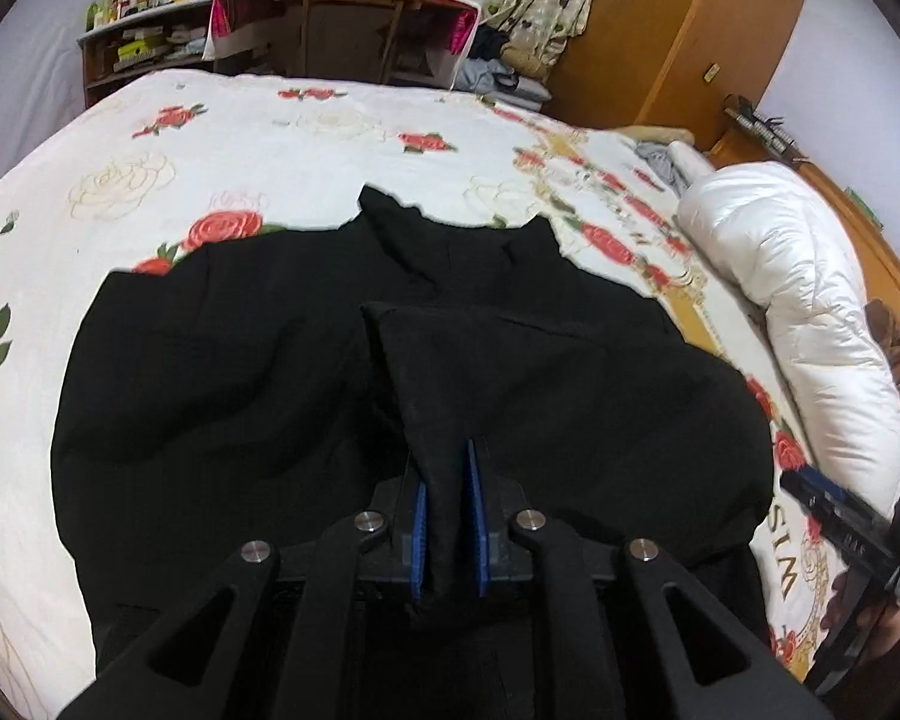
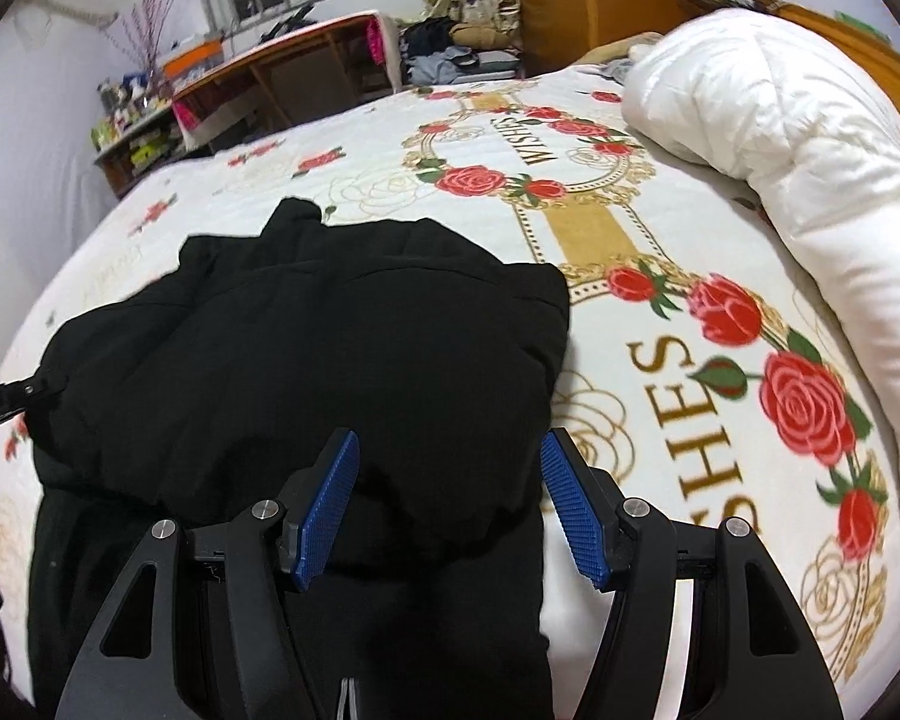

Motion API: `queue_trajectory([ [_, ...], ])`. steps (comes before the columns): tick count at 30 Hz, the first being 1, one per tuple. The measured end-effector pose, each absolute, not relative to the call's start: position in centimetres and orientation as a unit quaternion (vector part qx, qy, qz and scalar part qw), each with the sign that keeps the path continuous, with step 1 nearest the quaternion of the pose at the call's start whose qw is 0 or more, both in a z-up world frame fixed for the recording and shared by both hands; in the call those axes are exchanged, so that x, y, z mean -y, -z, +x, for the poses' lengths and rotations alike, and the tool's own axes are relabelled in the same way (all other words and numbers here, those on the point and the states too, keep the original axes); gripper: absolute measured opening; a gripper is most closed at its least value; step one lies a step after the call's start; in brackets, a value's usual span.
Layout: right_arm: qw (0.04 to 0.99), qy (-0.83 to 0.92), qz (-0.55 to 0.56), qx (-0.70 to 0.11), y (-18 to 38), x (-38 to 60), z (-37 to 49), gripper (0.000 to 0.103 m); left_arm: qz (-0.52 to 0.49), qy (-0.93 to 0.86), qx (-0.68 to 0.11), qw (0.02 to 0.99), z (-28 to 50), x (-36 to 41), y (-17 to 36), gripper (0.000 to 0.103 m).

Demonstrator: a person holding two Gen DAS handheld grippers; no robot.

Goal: Fold large clothes

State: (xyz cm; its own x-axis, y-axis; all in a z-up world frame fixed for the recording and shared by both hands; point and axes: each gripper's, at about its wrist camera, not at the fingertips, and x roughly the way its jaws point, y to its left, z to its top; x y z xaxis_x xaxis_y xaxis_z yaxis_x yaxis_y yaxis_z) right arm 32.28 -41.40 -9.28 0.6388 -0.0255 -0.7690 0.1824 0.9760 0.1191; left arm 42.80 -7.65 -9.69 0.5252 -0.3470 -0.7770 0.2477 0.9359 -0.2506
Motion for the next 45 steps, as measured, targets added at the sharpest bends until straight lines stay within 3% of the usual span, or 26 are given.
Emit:
queue_trajectory([
  [8,0.893,0.054,0.064,-0.443,10.7,40.0,35.3,0.064,-0.049,0.138,-0.481,0.865,43.0,6.5,12.3,0.016],
  [9,0.892,0.055,0.061,-0.445,11.0,39.9,35.6,0.064,-0.043,0.135,-0.478,0.867,43.0,6.4,12.4,0.018],
  [10,0.89,0.057,0.058,-0.449,11.3,39.9,35.8,0.064,-0.024,0.122,-0.475,0.871,43.1,6.5,12.4,0.032],
  [12,0.881,0.063,0.053,-0.467,12.0,39.9,36.2,0.064,0.003,0.095,-0.47,0.878,43.2,6.3,12.5,0.046],
  [15,0.88,0.064,0.045,-0.469,11.4,39.7,36.0,0.064,-0.024,0.106,-0.466,0.878,43.1,5.3,11.5,0.048],
  [19,0.909,0.029,0.026,-0.416,8.2,38.0,35.3,0.064,-0.041,0.113,-0.431,0.894,42.6,5.4,8.9,0.061],
  [24,0.907,-0.035,0.042,-0.416,8.2,34.9,37.5,0.064,-0.001,0.174,-0.443,0.88,43.5,9.7,9.2,0.062],
  [30,0.887,-0.043,0.006,-0.459,12.4,32.3,40.1,0.064,0.031,0.158,-0.47,0.868,44.7,11.7,13.0,0.062],
  [36,0.886,-0.04,0.013,-0.462,14.4,32.8,40.3,0.066,0.019,0.137,-0.491,0.86,45.4,11.3,15.4,0.079],
  [45,0.878,-0.039,0.02,-0.477,13.3,33.1,40.1,0.066,-0.032,0.136,-0.506,0.851,45.3,10.2,14.8,0.08],
])
